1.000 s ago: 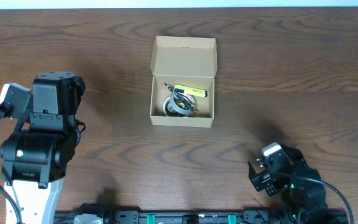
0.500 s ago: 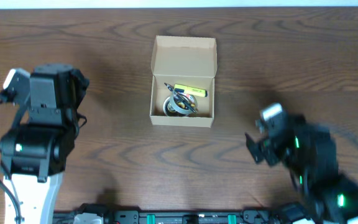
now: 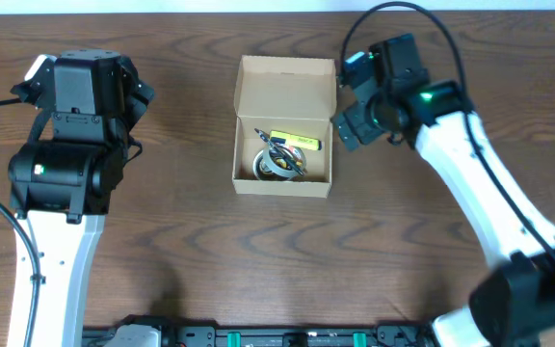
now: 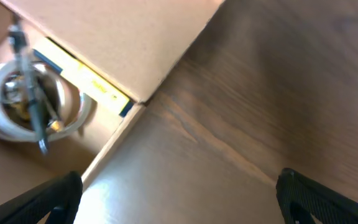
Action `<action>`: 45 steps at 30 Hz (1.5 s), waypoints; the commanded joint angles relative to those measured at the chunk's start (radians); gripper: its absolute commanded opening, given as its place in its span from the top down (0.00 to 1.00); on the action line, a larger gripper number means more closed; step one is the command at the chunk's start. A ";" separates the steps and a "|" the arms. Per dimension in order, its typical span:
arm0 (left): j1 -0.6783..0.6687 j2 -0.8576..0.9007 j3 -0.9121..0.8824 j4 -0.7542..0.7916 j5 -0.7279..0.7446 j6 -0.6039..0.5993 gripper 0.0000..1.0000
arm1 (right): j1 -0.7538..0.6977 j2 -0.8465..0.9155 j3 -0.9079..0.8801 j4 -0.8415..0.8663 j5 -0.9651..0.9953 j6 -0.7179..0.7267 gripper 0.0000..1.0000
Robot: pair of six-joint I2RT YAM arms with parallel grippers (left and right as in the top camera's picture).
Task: Pack container
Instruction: 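Bring both grippers to the box's left and right lid flaps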
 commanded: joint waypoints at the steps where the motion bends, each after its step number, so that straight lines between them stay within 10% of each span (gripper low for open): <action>1: -0.002 0.008 0.013 -0.008 0.005 0.018 0.04 | -0.003 0.052 0.019 0.024 -0.007 0.014 0.02; 6: -0.002 0.008 0.013 -0.037 0.029 0.019 0.03 | -0.003 0.112 0.019 0.042 0.031 0.014 0.04; 11: -0.001 0.031 0.013 0.066 0.021 0.027 0.91 | -0.013 0.122 0.019 0.047 0.076 0.035 0.65; 14: -0.001 0.068 0.013 0.161 0.020 0.030 0.94 | -0.018 0.121 0.019 0.052 0.126 0.117 0.99; 26: 0.146 0.494 0.013 0.531 0.526 0.171 0.94 | -0.176 0.121 0.019 0.108 -0.085 0.340 0.99; 35: 0.311 0.780 0.013 0.722 1.049 0.012 0.94 | -0.262 0.169 0.015 0.202 -0.293 0.396 0.99; 45: 0.238 0.901 0.013 0.806 1.150 -0.016 0.94 | -0.259 0.391 0.015 0.360 -0.493 0.509 0.99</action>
